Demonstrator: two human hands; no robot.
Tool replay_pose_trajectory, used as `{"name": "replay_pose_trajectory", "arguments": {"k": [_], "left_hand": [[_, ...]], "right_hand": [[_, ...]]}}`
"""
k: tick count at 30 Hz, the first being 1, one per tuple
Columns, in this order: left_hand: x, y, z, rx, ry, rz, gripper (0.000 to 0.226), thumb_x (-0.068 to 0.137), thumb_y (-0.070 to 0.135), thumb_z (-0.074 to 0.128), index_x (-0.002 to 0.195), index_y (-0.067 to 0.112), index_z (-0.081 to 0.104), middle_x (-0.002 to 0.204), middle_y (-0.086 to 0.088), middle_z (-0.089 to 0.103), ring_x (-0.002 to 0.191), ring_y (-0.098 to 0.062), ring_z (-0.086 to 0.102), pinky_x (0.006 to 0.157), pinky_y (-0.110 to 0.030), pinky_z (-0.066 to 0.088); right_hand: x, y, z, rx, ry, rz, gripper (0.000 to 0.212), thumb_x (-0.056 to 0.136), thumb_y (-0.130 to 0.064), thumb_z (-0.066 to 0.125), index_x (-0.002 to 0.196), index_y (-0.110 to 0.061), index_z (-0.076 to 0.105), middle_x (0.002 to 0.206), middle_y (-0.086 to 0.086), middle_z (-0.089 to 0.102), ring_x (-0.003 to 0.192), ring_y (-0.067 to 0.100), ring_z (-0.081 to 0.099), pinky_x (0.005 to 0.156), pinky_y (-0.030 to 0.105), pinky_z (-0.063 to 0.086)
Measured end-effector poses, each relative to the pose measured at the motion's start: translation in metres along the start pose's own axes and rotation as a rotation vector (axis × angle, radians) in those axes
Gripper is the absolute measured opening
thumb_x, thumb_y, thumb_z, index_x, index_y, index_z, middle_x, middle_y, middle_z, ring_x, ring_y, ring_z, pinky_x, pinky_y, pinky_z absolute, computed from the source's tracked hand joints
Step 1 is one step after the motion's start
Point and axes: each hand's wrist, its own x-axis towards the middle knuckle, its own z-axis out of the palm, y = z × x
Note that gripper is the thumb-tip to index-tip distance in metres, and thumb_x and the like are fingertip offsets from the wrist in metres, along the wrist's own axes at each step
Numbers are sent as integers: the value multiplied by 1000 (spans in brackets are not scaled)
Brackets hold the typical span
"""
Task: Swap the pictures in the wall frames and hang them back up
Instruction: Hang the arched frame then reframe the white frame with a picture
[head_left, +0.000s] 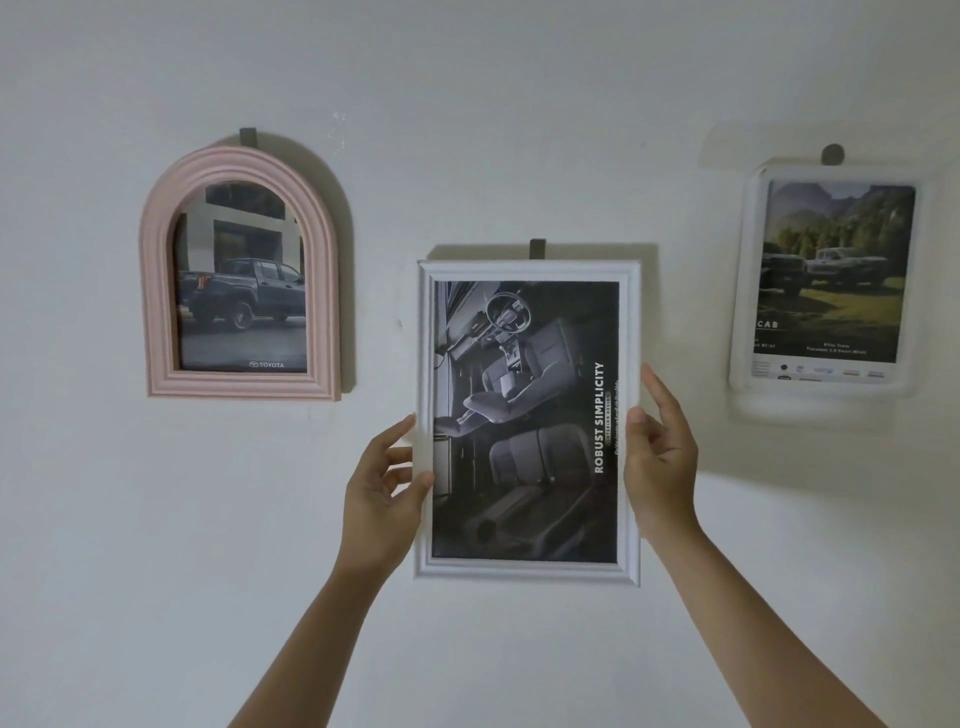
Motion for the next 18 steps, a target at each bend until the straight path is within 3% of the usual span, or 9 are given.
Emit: {"name": "replay_pose_trajectory", "arguments": {"k": [2,3,5,7,12,15,18], "left_hand": [[1,-2,2,6,2,-2,57,83,-3,62,121,39,50,98,-4,63,84,-18,62,64,-15,53],[1,-4,3,6,4,-1,58,84,-4,61,121,39,50,100,-3,62,86,-18,62,64,-16,54],[1,-8,4,10,12,4,59,84,-6,60,125,35,49,105,-3,61,93,-17,62,64,-15,54],[1,-13,6,41,22,12,61,84,-7,58,128,34,48,112,-4,59,98,-15,59,66,-14,54],[1,-18,7,82,28,12,65,83,-9,55,125,40,48,119,-4,52,98,5,56,72,-11,53],[1,-17,7,77,26,3,63,83,-10,56,126,36,50,120,-4,50,97,6,56,76,-13,54],[1,-14,7,86,27,-12,61,83,-8,57,129,31,51,121,-4,49,98,8,55,79,-15,54]], "right_hand": [[-3,3,1,-29,13,-15,41,98,-10,46,136,-26,48,82,-8,58,58,1,46,66,10,43],[-5,5,2,-46,20,-26,42,97,-9,46,137,-22,48,79,-8,57,58,0,45,66,9,41],[-11,8,2,-80,16,-37,42,97,-8,47,137,-19,48,107,-1,65,79,0,54,80,17,48],[-17,11,2,-105,12,-31,42,97,-9,47,137,-20,47,131,-1,57,107,11,57,97,26,48],[-30,15,4,-179,34,-58,48,95,-7,49,141,-22,42,118,-5,49,111,12,52,92,7,39],[-36,14,6,-193,16,-25,53,94,-7,51,143,-22,38,120,-4,43,117,13,47,101,25,40],[-39,13,8,-213,5,-19,55,93,-6,52,144,-21,36,121,-2,42,119,14,45,104,34,41]]}}
